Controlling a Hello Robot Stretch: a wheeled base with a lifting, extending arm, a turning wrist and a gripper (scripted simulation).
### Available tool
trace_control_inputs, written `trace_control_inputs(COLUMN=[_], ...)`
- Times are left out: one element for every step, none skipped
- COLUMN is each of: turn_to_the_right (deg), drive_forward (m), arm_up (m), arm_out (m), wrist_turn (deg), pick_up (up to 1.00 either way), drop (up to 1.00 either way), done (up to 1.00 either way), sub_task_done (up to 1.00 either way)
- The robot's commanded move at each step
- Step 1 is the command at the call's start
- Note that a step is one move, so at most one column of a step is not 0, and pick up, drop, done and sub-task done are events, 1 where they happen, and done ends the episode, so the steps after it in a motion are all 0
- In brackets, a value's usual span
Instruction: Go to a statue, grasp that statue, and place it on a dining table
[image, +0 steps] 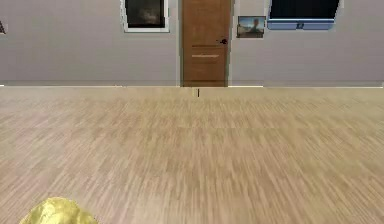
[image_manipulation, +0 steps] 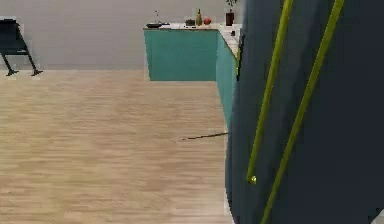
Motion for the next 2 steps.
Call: trace_control_inputs(turn_to_the_right=[-45.0,-24.0], drive_forward=[0.0,0.0], arm_up=[0.0,0.0], arm_out=[0.0,0.0], wrist_turn=[0.0,0.0], pick_up=[0.0,0.0], drop=[0.0,0.0], done=[0.0,0.0], sub_task_done=[0.0,0.0])
